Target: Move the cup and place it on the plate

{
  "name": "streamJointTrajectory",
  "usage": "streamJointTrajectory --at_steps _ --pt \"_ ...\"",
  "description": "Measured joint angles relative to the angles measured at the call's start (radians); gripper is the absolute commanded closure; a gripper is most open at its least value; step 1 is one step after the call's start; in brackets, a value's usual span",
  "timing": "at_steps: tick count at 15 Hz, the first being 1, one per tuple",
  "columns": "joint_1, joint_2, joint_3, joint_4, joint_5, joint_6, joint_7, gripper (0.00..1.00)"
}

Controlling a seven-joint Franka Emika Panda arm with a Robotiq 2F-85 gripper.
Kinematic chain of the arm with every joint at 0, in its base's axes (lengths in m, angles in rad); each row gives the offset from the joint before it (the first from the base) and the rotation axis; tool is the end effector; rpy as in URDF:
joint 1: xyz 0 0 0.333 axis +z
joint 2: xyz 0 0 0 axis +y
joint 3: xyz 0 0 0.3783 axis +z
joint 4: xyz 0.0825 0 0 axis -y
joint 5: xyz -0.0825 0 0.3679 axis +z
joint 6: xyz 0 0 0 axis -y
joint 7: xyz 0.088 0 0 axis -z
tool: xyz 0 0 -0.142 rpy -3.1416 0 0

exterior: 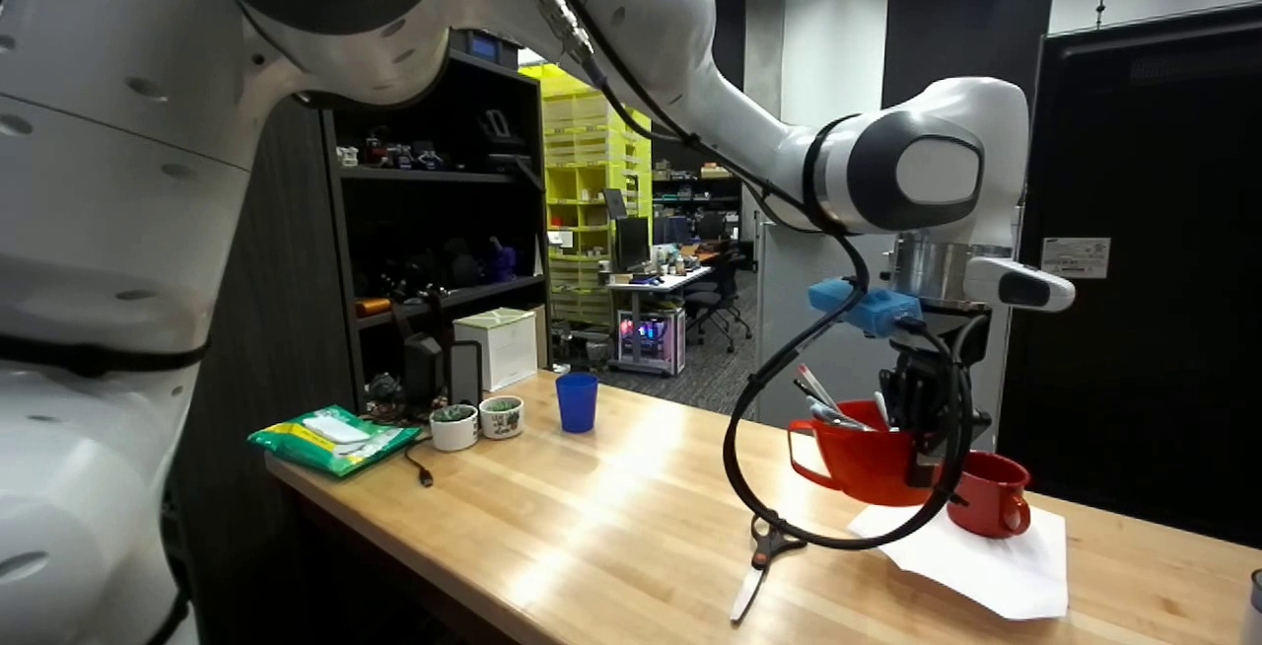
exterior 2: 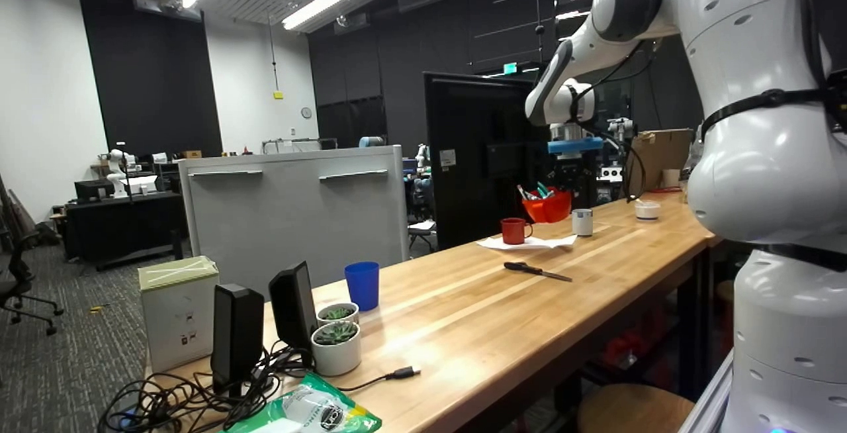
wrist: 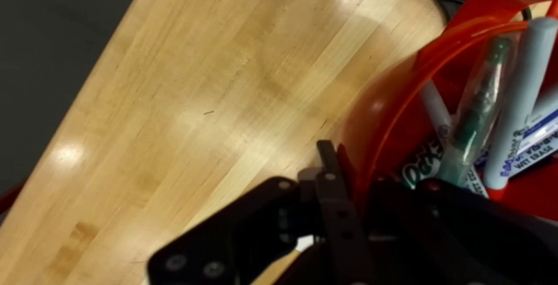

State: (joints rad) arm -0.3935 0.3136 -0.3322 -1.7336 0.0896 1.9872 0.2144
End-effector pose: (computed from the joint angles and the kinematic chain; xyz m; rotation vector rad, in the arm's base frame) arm 0.4957 -0.4019 0.4342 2.7744 -1.4535 -0.0711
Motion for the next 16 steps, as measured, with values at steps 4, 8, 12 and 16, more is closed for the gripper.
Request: streamJointTrajectory --at_steps 4,8,12,16 --pt "-0.014 0.048 0.0 0.003 0.023 0.055 -0.024 0.98" --pt "-0.014 0.096 0.021 0.023 0.032 0.103 -0.059 0.98" --pt "-0.014 0.161 0.049 0.08 0.056 0.115 -0.079 0.98" --pt "-0.021 0.238 0.06 0.145 0.091 0.115 -0.09 0.98"
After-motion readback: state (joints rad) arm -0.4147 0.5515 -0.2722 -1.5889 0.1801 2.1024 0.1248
